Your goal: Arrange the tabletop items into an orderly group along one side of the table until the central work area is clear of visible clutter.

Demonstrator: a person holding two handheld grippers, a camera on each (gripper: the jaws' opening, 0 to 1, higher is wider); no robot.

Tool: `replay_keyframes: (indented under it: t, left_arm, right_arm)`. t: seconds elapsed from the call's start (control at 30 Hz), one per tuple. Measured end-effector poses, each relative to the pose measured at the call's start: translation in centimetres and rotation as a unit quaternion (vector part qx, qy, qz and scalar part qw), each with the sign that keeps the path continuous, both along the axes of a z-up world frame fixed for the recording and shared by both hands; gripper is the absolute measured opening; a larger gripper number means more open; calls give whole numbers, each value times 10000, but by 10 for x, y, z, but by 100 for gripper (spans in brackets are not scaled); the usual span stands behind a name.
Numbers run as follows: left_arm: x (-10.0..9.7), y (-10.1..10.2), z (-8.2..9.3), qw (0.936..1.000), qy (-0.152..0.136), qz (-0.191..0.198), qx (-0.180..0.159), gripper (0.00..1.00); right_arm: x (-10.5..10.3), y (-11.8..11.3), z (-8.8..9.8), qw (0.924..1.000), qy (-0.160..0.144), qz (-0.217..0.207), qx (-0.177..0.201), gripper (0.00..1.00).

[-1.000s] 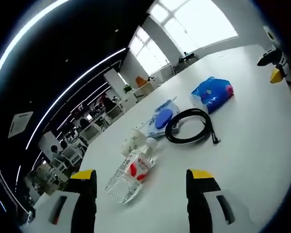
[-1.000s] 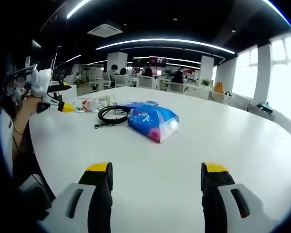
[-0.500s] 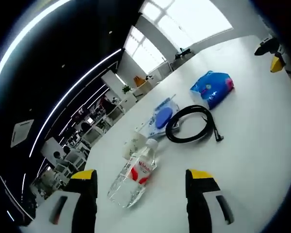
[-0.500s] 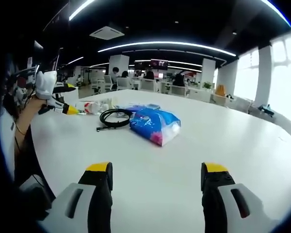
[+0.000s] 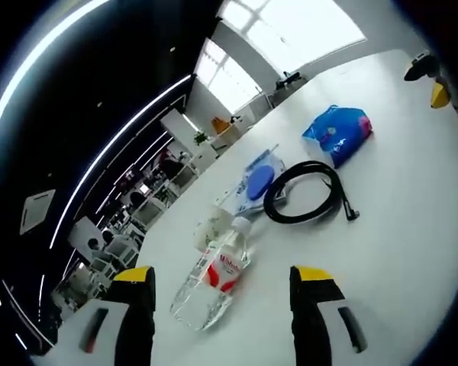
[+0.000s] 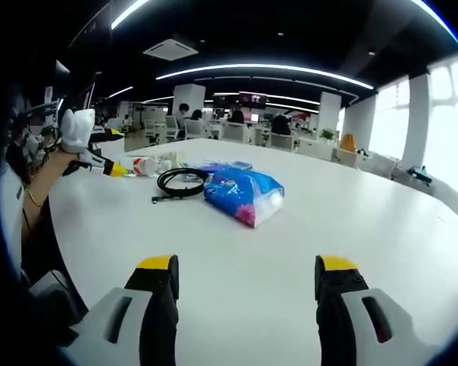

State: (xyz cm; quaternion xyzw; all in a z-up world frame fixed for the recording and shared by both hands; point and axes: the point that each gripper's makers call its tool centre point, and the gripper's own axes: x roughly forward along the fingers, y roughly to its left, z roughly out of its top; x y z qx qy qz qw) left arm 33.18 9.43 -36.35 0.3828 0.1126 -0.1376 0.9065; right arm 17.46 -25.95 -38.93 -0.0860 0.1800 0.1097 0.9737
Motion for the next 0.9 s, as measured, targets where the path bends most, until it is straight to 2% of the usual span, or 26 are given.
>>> replay_keyframes:
  t: [0.23,0.37,0.53,0.77,0.9]
  left_arm:
    - [7,2,-3,10000,-12,90,4,70]
    - [10,-5,-2,10000,-89,-1,-2,70]
    - [12,-6,-2,9998,-125,32,179,70]
    - [14,-6,-4,9999,-89,52,63,69]
    - [17,-11,-4,9998,-138,-9,126,69]
  right_arm:
    - [-2,-1,-1,10000,-21,-2,8,69]
    - [-1,-3,-3,10000,23,-39,39,68]
    - [-2,-4,-2,10000,11,-47,54,67]
    - [-1,-8,1,9999,-57,-117,100,65]
    - [-1,-5,-1,9999,-37,-62,104,65]
